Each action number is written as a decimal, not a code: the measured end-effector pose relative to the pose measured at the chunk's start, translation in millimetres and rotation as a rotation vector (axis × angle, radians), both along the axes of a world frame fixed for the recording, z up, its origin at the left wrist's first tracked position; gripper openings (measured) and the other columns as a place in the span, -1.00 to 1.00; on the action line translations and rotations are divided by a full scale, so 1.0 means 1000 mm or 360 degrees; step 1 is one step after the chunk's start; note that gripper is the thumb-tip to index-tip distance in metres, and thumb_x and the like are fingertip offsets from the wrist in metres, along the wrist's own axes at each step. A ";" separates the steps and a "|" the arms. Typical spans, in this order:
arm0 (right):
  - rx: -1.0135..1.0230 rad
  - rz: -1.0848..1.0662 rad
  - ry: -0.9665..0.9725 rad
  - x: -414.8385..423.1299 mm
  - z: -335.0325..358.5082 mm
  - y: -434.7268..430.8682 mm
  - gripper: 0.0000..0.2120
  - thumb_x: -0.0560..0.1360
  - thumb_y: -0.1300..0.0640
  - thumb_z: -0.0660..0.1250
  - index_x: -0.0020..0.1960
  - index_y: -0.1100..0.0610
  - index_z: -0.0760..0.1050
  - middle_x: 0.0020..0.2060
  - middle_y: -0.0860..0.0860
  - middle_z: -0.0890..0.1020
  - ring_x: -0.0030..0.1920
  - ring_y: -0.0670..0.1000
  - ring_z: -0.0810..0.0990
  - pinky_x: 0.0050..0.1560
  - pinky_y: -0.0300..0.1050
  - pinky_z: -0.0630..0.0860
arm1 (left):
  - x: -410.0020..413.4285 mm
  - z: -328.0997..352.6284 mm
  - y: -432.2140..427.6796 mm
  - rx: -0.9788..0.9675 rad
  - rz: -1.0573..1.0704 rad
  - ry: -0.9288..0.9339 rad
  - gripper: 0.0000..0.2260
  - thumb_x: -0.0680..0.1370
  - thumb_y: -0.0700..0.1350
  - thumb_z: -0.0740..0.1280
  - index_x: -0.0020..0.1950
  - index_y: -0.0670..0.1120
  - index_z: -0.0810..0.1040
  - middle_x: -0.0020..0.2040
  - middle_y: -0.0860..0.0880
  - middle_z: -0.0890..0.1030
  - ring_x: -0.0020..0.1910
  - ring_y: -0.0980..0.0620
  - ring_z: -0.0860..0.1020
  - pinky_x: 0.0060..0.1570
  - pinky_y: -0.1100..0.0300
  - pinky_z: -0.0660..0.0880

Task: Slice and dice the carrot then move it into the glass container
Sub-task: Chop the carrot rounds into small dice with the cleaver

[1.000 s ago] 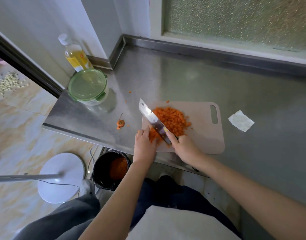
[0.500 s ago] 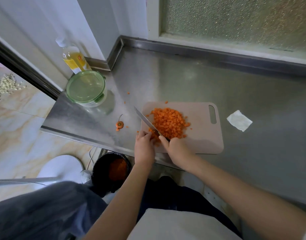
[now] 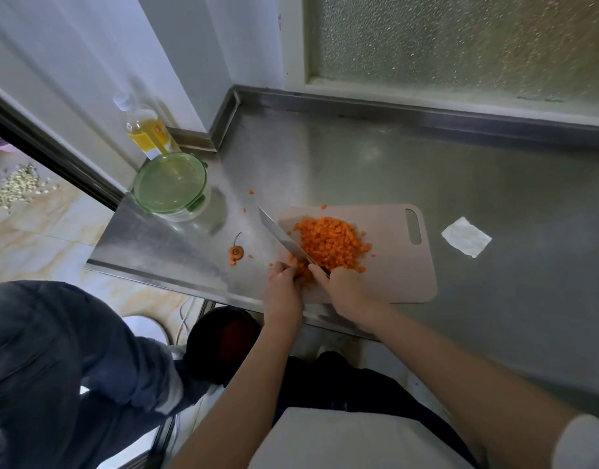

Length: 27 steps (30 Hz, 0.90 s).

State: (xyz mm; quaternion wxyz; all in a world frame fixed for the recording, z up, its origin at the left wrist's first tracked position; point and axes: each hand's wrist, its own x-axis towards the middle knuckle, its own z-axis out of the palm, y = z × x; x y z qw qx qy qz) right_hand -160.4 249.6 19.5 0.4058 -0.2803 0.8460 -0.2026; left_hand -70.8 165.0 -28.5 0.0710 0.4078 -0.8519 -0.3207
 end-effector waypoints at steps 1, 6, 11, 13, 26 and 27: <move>0.0000 0.0006 0.0036 -0.002 -0.003 -0.002 -0.49 0.65 -0.09 -0.04 -0.06 0.21 0.56 -0.43 0.01 0.35 -0.24 0.04 0.43 -0.17 -0.11 0.30 | 0.000 0.002 0.000 -0.0006 -0.0010 -0.0027 -0.81 0.54 -0.23 0.28 0.11 -0.18 0.61 -0.02 -0.07 0.50 0.00 -0.02 0.46 -0.08 0.31 0.31; -0.0068 -0.0053 -0.0032 -0.009 0.002 0.002 -0.50 0.64 -0.12 -0.01 -0.33 0.16 0.35 -0.40 0.06 0.43 -0.33 0.05 0.41 -0.25 -0.18 0.26 | 0.000 0.009 0.000 0.0029 -0.0017 -0.0015 -0.79 0.53 -0.25 0.29 0.13 -0.19 0.60 -0.01 -0.09 0.50 0.00 -0.02 0.45 -0.10 0.36 0.27; -0.0226 -0.0136 -0.0067 -0.013 0.002 0.010 -0.48 0.61 -0.18 0.00 -0.31 0.15 0.37 -0.41 0.07 0.44 -0.38 0.04 0.41 -0.24 -0.12 0.33 | 0.002 0.011 -0.002 0.0064 -0.0031 -0.0020 -0.74 0.55 -0.20 0.29 0.22 -0.19 0.55 0.03 -0.10 0.48 0.05 -0.05 0.44 -0.13 0.38 0.22; -0.0304 -0.0195 -0.0049 -0.012 0.001 0.010 -0.41 0.62 -0.18 0.02 -0.48 0.14 0.24 -0.56 0.03 0.32 -0.53 0.01 0.30 -0.29 -0.12 0.33 | 0.003 0.012 -0.002 0.0102 0.0013 -0.0008 -0.74 0.55 -0.19 0.30 0.22 -0.20 0.54 0.04 -0.10 0.49 0.04 -0.05 0.45 -0.11 0.36 0.24; -0.0165 -0.0011 -0.0028 0.007 0.006 0.021 -0.47 0.62 -0.16 0.01 -0.43 0.11 0.21 -0.50 0.04 0.31 -0.49 -0.01 0.28 -0.39 -0.14 0.27 | 0.008 0.006 -0.005 0.0063 0.0139 0.0048 -0.83 0.52 -0.30 0.29 -0.08 -0.14 0.67 -0.16 -0.07 0.54 -0.20 0.01 0.45 -0.23 0.37 0.22; -0.0178 0.0026 -0.0042 0.007 0.008 0.021 -0.52 0.63 -0.14 0.00 -0.40 0.06 0.22 -0.48 0.03 0.33 -0.47 -0.02 0.29 -0.38 -0.12 0.30 | 0.007 0.006 -0.005 0.0054 0.0143 0.0042 -0.82 0.51 -0.31 0.29 -0.09 -0.14 0.68 -0.16 -0.07 0.54 -0.20 0.03 0.45 -0.23 0.38 0.22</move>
